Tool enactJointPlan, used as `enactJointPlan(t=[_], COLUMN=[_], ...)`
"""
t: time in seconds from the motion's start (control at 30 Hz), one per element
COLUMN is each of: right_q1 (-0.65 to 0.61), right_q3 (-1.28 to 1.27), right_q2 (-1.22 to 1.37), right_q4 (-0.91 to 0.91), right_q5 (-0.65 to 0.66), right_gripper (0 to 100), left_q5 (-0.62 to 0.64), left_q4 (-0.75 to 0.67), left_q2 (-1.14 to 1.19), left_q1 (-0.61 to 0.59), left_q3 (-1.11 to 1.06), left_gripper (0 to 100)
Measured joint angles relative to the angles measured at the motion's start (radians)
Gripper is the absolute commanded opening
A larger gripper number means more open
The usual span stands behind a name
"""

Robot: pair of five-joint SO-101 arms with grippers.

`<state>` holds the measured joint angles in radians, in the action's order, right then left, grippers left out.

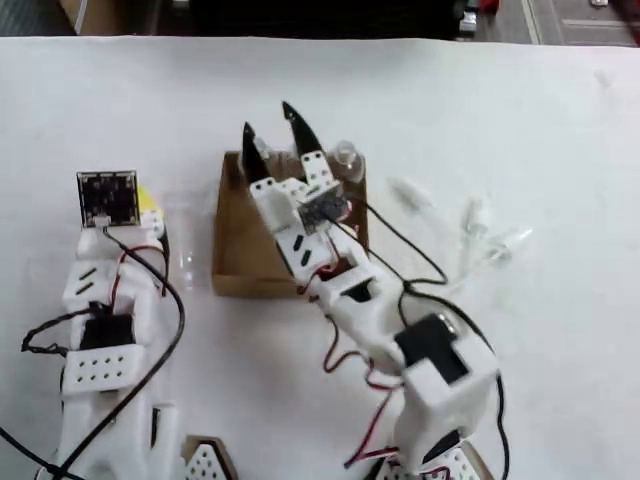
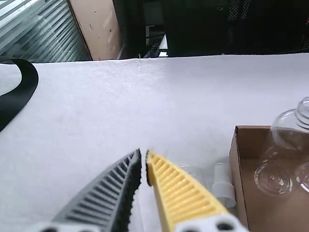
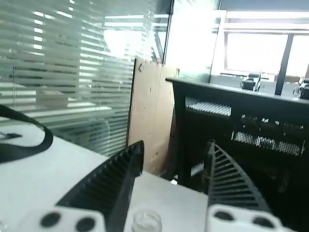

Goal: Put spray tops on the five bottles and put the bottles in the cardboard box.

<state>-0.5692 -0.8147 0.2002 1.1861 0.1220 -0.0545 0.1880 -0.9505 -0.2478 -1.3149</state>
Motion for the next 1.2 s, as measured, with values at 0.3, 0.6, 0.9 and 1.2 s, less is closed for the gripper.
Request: enactJointPlan(t=[0.3,0.6,0.9,1.2], right_q1=[0.207,0.442,0.551,0.651], right_q3=[-0.109,-0.114,-0.222,-0.454], right_q2=[-0.526,-1.005,-1.223,-1.246], right_q4=[-0.308,-1.080,-1.838,-1.749], right_q5=[-0.350,-0.571,-0.362,-0.270], right_gripper=[0.9,4.1,3.9,4.3], left_q5=[0.000,0.000,0.000,0.000], left_q4=[0.000,-0.005,-0.008,0.061], left_q2=[0.000,0.000,0.000,0.000], left_q1=[0.000,0.000,0.006,0.006], left_q3=[0.000,-0.012,-0.018,0.002], left_gripper=[3,3,3,3])
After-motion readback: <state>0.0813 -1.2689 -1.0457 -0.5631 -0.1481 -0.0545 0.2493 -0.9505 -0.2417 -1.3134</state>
